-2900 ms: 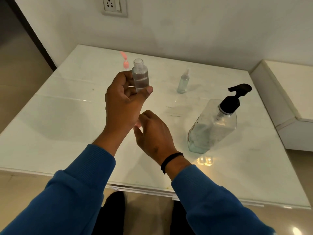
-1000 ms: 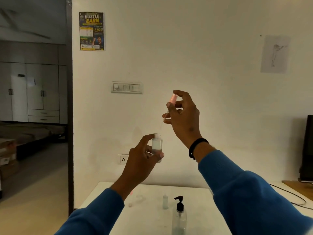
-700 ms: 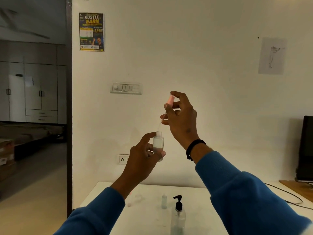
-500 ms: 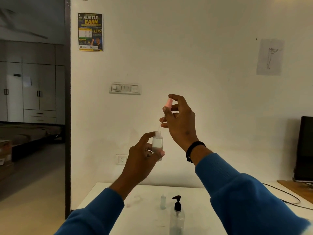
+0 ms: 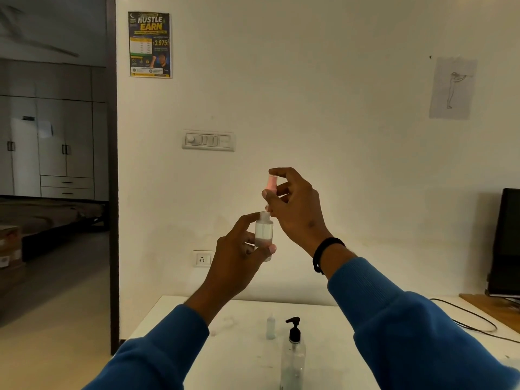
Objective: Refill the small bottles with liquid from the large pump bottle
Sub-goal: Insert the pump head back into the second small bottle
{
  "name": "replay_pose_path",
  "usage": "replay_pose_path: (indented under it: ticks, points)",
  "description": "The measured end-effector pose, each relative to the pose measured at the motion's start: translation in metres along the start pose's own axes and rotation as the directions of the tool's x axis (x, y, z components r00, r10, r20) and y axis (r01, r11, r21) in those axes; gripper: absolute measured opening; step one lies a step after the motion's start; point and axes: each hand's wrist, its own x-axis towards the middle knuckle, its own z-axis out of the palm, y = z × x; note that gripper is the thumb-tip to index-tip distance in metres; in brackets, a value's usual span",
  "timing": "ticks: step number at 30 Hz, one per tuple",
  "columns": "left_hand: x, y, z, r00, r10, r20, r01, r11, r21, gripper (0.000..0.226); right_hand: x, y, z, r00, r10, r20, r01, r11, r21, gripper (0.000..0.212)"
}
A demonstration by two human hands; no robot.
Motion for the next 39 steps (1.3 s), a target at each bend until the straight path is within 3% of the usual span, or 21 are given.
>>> replay_pose_path:
  ticks: [6,39]
  points:
    - [-0.002,0.000,0.001,1.000,-0.011,-0.007,0.011,1.000,-0.007,0.057,-0.005,0.002,-0.001,0.998,0.022,0.059,-0.021,1.000,-0.020,0.038]
    - [-0.008,-0.002,-0.009,0.998,-0.061,-0.030,0.060,0.997,-0.040,0.058,-0.019,0.004,0.009,0.994,0.080,0.073,-0.083,0.996,0.034,0.030]
